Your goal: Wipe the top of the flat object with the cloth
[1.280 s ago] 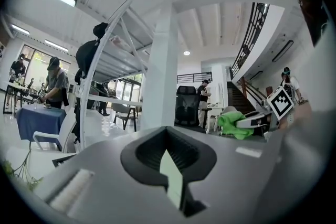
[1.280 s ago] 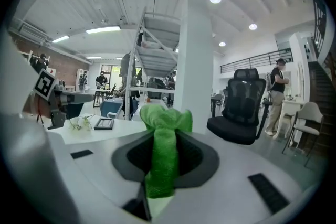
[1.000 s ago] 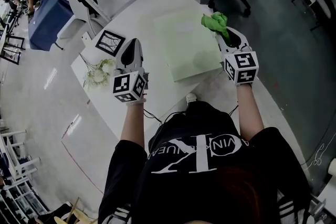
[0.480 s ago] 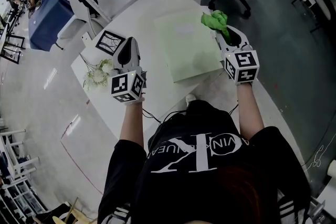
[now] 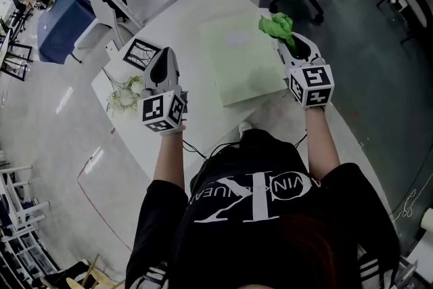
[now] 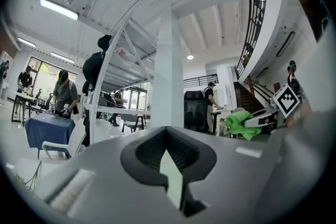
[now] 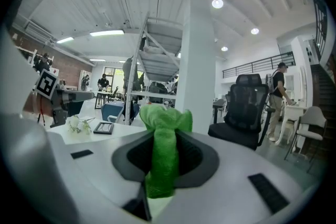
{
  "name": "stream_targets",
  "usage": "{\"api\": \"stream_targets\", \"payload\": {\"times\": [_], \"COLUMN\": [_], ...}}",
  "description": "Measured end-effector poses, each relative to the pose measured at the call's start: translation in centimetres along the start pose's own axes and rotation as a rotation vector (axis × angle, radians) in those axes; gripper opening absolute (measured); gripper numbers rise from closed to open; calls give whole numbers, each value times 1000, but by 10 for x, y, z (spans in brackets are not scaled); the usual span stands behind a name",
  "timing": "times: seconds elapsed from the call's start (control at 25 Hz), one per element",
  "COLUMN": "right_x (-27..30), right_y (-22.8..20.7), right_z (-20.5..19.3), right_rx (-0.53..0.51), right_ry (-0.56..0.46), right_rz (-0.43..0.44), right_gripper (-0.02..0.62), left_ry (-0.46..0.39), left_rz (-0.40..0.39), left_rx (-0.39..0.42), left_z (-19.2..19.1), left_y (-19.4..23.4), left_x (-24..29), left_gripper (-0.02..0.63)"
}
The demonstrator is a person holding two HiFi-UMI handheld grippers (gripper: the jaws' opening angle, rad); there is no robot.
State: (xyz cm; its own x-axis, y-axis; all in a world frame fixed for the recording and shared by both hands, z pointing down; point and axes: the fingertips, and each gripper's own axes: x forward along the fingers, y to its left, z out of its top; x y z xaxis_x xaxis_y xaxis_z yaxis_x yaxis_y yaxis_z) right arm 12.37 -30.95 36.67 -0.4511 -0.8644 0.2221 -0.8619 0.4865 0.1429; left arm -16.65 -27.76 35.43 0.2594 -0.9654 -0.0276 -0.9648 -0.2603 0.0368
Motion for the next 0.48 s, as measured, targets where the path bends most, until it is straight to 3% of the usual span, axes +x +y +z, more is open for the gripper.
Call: {"api": "stream_targets", "payload": {"times": [0.48], "right_x": [-1], "right_y": [-1], "right_z": [-3], "right_rx": [5], "right_ry": [4], "right_rz": [6], "right_gripper": [77], "left_ry": [1], "left_rz": [11], "left_rx": [5], "left_z": [1], "left_y": [0], "left_x": [0], "left_gripper": [11]}}
